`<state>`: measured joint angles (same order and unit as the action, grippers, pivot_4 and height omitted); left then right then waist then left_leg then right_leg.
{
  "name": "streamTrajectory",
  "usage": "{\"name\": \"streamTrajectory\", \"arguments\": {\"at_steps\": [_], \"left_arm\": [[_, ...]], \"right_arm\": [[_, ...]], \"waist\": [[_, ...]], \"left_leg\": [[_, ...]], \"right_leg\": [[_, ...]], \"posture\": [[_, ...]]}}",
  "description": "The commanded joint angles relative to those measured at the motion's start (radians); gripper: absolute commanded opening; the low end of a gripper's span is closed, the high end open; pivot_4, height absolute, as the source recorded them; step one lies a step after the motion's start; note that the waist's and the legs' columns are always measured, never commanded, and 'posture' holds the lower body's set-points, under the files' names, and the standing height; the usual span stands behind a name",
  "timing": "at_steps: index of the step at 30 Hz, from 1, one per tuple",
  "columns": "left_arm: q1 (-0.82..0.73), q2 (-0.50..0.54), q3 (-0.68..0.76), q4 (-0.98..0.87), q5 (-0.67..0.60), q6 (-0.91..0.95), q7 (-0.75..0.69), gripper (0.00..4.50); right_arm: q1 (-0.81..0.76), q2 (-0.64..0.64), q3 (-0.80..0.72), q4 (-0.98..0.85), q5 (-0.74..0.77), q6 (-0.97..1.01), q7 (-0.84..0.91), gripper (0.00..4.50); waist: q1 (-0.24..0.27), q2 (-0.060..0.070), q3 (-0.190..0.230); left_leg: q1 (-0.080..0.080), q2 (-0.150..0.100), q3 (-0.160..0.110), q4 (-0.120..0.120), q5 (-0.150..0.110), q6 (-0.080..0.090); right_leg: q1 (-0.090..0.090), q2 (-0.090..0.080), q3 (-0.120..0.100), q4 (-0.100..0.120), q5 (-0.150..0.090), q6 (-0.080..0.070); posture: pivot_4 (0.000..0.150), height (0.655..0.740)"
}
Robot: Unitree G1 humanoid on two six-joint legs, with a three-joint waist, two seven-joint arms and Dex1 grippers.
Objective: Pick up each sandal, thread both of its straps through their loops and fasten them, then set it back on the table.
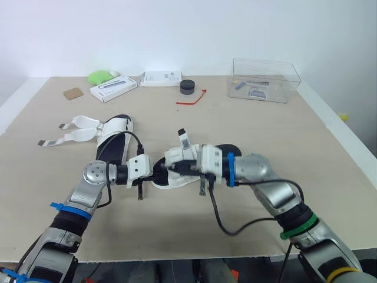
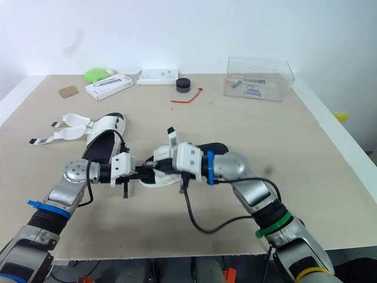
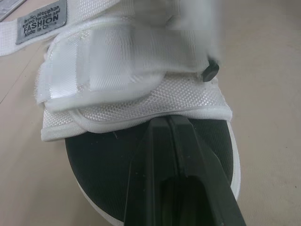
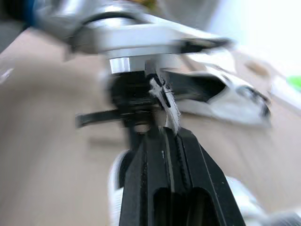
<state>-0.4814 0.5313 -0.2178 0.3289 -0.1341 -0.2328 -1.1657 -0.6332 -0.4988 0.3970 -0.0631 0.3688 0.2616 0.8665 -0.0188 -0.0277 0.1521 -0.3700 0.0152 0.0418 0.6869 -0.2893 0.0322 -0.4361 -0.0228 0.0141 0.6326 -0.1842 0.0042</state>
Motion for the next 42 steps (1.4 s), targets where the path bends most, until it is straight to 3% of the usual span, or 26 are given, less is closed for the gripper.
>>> {"name": "streamTrajectory", "arguments": {"at_steps": [1, 6, 21, 25, 31, 32, 35, 38, 42], "left_arm": [[0.031, 0.005, -0.046, 0.035, 0.049, 0.019, -0.018, 0.00], [0.031, 0.003, -0.047, 0.037, 0.051, 0.017, -0.014, 0.00], [0.053, 0.007, -0.043, 0.011, 0.046, 0.029, -0.003, 0.00], [0.060, 0.013, -0.042, 0.004, 0.045, 0.033, -0.001, 0.00], [0.058, 0.013, -0.042, 0.004, 0.047, 0.036, 0.002, 0.00], [0.057, 0.013, -0.042, 0.004, 0.047, 0.036, 0.002, 0.00], [0.055, 0.014, -0.042, 0.006, 0.047, 0.036, 0.001, 0.00], [0.049, 0.010, -0.042, 0.012, 0.048, 0.035, 0.002, 0.00], [0.044, 0.006, -0.042, 0.013, 0.045, 0.037, 0.004, 0.00]], "right_arm": [[-0.052, 0.024, -0.069, -0.032, 0.050, 0.188, -0.028, 0.04], [-0.094, 0.046, -0.077, 0.016, 0.014, 0.282, -0.034, 0.04], [-0.194, 0.137, -0.084, 0.218, -0.124, 0.256, -0.041, 0.04], [-0.201, 0.143, -0.094, 0.218, -0.139, 0.231, -0.031, 1.48], [-0.211, 0.151, -0.110, 0.213, -0.191, 0.114, -0.050, 4.39], [-0.219, 0.161, -0.124, 0.208, -0.183, 0.101, -0.056, 4.45], [-0.241, 0.199, -0.160, 0.184, -0.148, 0.103, -0.054, 4.45], [-0.244, 0.236, -0.176, 0.175, -0.110, 0.138, -0.035, 3.57], [-0.224, 0.252, -0.154, 0.196, -0.114, 0.154, -0.004, 1.71]], "waist": [[0.000, 0.000, 0.000], [-0.001, 0.000, 0.000], [-0.002, 0.000, 0.000], [-0.002, 0.000, 0.000], [-0.002, 0.000, 0.000], [-0.002, 0.000, 0.000], [-0.002, 0.000, 0.000], [-0.002, 0.000, 0.000], [-0.002, 0.000, 0.000]], "left_leg": [[0.000, 0.000, 0.000, 0.000, 0.000, 0.000], [-0.002, 0.000, 0.000, 0.000, 0.000, 0.000], [-0.002, -0.001, 0.001, 0.000, 0.000, 0.000], [-0.002, -0.001, 0.001, 0.000, 0.000, 0.000], [-0.003, -0.001, 0.001, 0.000, 0.000, 0.000], [-0.003, -0.001, 0.001, 0.000, 0.000, 0.000], [-0.003, -0.001, 0.001, 0.000, 0.000, 0.000], [-0.003, -0.001, 0.000, 0.000, 0.000, 0.000], [-0.003, -0.001, 0.000, 0.000, 0.000, 0.000]], "right_leg": [[0.000, 0.000, 0.000, 0.000, 0.000, 0.000], [-0.001, 0.001, -0.001, 0.000, 0.000, 0.001], [-0.001, 0.004, 0.000, 0.000, 0.000, 0.003], [-0.001, 0.003, 0.000, 0.000, 0.000, 0.003], [-0.002, 0.003, 0.000, 0.000, 0.000, 0.003], [-0.002, 0.003, 0.000, 0.000, 0.000, 0.003], [-0.002, 0.003, 0.000, 0.000, 0.000, 0.003], [-0.002, 0.003, 0.000, 0.000, 0.000, 0.003], [-0.002, 0.001, 0.000, 0.000, 0.000, 0.003]], "posture": [[0.150, 0.7400], [0.150, 0.7400], [0.150, 0.7400], [0.150, 0.7400], [0.150, 0.7400], [0.150, 0.7400], [0.150, 0.7400], [0.150, 0.7400], [0.150, 0.7400]]}}
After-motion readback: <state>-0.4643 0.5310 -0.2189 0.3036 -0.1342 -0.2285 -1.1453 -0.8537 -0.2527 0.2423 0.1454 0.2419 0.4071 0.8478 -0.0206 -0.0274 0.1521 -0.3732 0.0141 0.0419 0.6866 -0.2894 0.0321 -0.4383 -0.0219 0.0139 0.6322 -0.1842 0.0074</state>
